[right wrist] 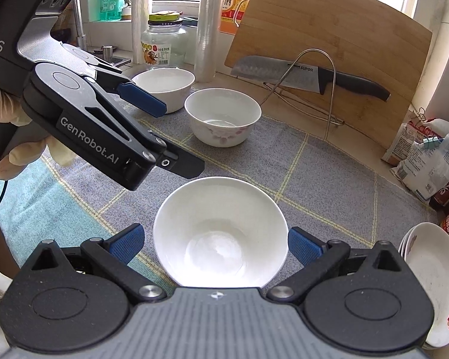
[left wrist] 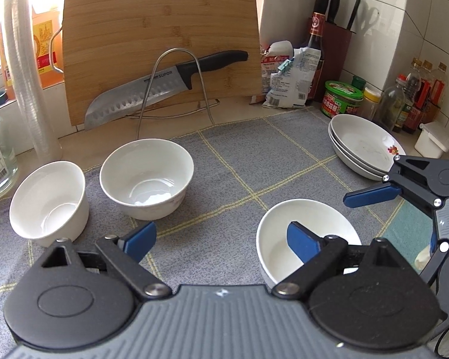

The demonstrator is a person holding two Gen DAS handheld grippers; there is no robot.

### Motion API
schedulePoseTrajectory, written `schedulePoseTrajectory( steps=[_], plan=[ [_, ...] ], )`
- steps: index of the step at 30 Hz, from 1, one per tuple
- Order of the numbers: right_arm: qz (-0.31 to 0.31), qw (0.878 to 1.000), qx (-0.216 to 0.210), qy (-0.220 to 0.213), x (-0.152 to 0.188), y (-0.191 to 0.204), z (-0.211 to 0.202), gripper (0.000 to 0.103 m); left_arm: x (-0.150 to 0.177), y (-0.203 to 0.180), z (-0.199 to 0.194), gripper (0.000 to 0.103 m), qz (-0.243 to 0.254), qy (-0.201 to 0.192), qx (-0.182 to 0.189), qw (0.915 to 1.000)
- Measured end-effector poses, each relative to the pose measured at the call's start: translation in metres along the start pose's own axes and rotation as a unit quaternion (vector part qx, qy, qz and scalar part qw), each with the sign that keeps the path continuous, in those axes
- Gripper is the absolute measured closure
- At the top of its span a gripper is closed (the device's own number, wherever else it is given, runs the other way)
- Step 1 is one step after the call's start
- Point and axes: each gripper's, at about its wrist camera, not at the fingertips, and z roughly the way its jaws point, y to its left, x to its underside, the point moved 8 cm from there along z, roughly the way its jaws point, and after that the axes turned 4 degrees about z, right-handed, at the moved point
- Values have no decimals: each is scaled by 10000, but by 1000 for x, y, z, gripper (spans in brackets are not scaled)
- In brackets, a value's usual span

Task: Organize plates and bowls
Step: 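Move the left tool to the flower-pattern bowl and close on its rim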

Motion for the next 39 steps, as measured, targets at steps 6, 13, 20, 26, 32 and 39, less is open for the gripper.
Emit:
schedulePoseTrajectory(
  steps=[6,13,20,26,32,39],
  plan=[
    [-64,10000,3,-49,-12,1,6,0,-4,20,-3,9,0,-53,-206,9998],
    [-126,9998,91,-141,-33,-4,20,0,-26,40,7,9,342,-109,-327,9988],
    [-213,9995,185,-103,-59,-9,49,0,-50,65,35,9,619,31,-348,9975],
    [-268,9995,162,31,-70,-10,73,0,-64,83,63,9,861,339,-308,9952],
    [-257,9995,183,96,-80,-15,92,0,-70,99,89,12,904,603,-208,9939],
    [-208,9996,19,181,-88,-16,113,0,-69,106,104,24,894,782,0,9929]
  ],
)
